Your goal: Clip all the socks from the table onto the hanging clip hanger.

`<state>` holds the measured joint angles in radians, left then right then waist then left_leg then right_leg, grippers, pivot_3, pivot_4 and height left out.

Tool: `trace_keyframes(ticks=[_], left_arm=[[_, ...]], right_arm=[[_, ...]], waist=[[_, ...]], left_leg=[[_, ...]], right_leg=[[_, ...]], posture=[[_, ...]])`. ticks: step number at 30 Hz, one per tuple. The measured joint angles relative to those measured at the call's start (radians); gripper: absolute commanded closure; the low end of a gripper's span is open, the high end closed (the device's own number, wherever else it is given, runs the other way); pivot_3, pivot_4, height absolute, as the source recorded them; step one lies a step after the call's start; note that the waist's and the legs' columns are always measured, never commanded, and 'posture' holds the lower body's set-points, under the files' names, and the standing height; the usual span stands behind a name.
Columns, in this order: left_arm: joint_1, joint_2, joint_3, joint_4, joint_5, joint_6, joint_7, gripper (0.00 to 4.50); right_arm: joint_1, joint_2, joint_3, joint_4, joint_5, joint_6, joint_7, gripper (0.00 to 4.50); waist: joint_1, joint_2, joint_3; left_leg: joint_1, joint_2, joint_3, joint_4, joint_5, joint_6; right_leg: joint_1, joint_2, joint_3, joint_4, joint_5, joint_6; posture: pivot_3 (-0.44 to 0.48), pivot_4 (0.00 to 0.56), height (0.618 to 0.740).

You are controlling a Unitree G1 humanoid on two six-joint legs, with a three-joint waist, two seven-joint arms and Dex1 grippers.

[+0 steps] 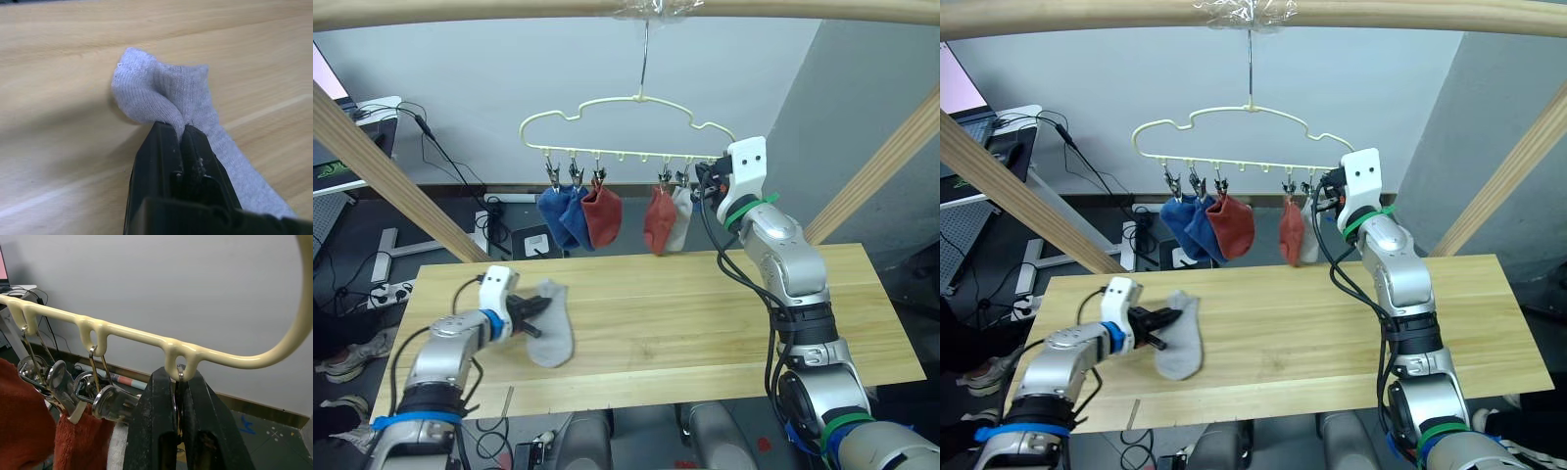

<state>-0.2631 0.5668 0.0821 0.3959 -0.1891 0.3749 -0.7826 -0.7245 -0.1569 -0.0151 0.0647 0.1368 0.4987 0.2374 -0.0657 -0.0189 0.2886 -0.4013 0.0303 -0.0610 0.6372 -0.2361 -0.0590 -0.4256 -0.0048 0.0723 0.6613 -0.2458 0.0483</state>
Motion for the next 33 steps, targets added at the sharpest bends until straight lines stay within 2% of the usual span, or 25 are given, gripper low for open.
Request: trace_keyframes(ticks=[4,7,10,12,15,21,27,33], left_arm=[[0.044,-0.095,-0.080,-0.258,-0.111,0.142,-0.069,4.47],[0.015,-0.147,-0.160,-0.434,-0.175,0.233,-0.088,4.47],[-0.049,-0.235,-0.215,-0.477,-0.184,0.256,-0.054,4.47],[-0.127,-0.346,-0.264,-0.424,-0.152,0.224,0.005,4.47],[-0.228,-0.453,-0.304,-0.315,-0.099,0.150,0.074,4.47],[-0.420,-0.566,-0.309,0.001,0.001,-0.042,0.183,4.47],[-0.582,-0.607,-0.262,0.217,0.036,-0.203,0.222,4.47],[-0.609,-0.611,-0.212,0.320,0.037,-0.274,0.230,4.47]], right_arm=[[0.006,-0.002,-0.001,-0.011,0.000,0.000,-0.001,4.50],[0.006,-0.004,-0.001,-0.016,0.000,0.002,-0.001,4.50],[0.006,-0.020,-0.004,-0.023,0.000,0.003,-0.001,4.50],[0.006,-0.023,-0.005,-0.024,0.000,0.009,-0.003,4.50],[0.004,-0.020,-0.003,-0.026,0.001,0.013,-0.003,4.50],[0.002,-0.032,-0.006,-0.039,0.002,0.021,-0.003,4.50],[0.002,-0.031,-0.005,-0.050,0.004,0.037,-0.003,4.50],[0.005,-0.030,-0.005,-0.059,0.004,0.042,-0.004,4.50]], waist=[[0.004,-0.003,0.005],[0.001,-0.003,0.005],[-0.003,-0.003,0.005],[-0.001,-0.003,0.005],[-0.004,-0.004,0.005],[-0.017,-0.004,0.006],[-0.019,-0.004,0.006],[-0.019,-0.004,0.006]], left_leg=[[-0.003,0.000,-0.001,0.000,0.000,0.000],[-0.003,0.000,-0.001,0.000,0.000,0.000],[-0.002,-0.001,-0.001,0.000,0.000,0.000],[-0.002,-0.001,-0.001,0.001,0.000,0.000],[-0.003,-0.001,0.000,0.002,0.000,0.000],[-0.004,-0.001,-0.001,0.002,0.000,0.000],[-0.006,-0.001,-0.001,0.002,0.000,0.000],[-0.007,-0.001,-0.002,0.002,0.000,0.000]], right_leg=[[0.000,0.000,-0.001,-0.002,0.000,0.000],[0.000,0.000,-0.001,-0.002,0.000,0.000],[0.000,0.000,-0.001,-0.002,0.000,0.000],[0.000,0.000,0.000,-0.003,0.000,0.001],[0.000,0.000,0.000,-0.004,0.001,0.001],[0.000,0.001,-0.001,-0.004,0.001,0.001],[0.000,0.001,-0.001,-0.005,0.000,0.002],[0.000,0.000,-0.001,-0.006,0.000,0.002]], posture=[[-0.069,0.304,0.737],[-0.073,0.303,0.737],[-0.078,0.301,0.737],[-0.083,0.299,0.737],[-0.090,0.299,0.737],[-0.104,0.298,0.737],[-0.111,0.299,0.737],[-0.108,0.302,0.737]])
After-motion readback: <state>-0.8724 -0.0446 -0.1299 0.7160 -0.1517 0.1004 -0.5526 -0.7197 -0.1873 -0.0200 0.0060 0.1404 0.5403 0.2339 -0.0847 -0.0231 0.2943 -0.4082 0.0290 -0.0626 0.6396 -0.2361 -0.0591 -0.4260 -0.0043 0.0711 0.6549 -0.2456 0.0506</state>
